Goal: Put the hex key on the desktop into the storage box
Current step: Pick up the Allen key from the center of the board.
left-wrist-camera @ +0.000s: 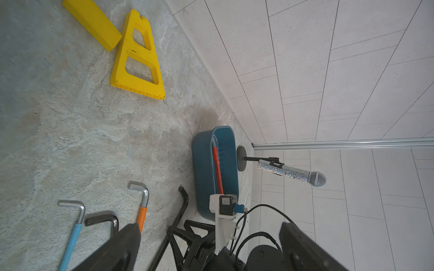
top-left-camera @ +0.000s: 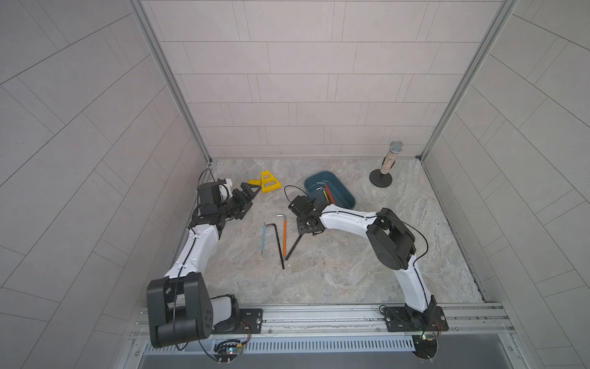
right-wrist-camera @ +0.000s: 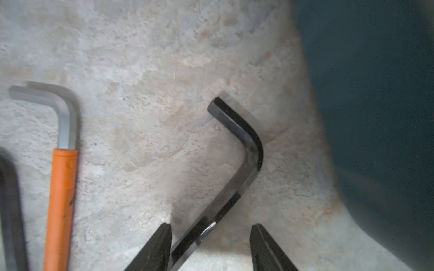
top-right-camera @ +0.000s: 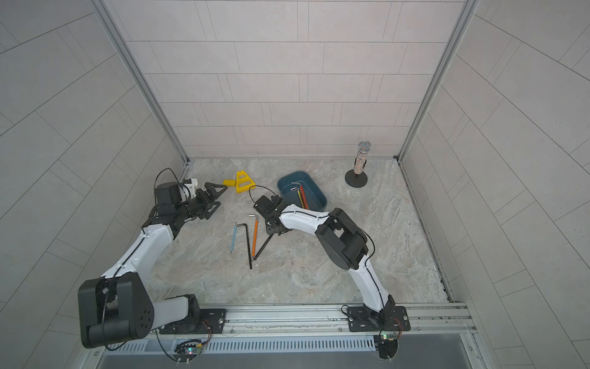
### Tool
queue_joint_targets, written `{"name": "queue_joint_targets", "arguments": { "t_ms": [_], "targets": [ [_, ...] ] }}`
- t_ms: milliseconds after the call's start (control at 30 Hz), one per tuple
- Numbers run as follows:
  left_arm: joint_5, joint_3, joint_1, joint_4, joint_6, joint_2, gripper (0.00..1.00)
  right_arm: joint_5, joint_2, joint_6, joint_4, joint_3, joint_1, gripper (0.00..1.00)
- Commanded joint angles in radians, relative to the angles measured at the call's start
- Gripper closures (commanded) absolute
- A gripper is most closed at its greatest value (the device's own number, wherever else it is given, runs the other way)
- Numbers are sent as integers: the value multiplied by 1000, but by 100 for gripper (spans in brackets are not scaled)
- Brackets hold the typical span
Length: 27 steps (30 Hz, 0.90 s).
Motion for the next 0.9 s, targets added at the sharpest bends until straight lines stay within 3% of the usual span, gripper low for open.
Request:
{"name": "queue_joint_targets", "arguments": {
  "t_ms": [0,867],
  "targets": [
    [13,-11,6,28,2,-2,0,-38,-57,57,-1,1,4,42],
    [14,-13,6,29,3,-4,0,-39,63,104,-25,28,-21,44]
  ]
}}
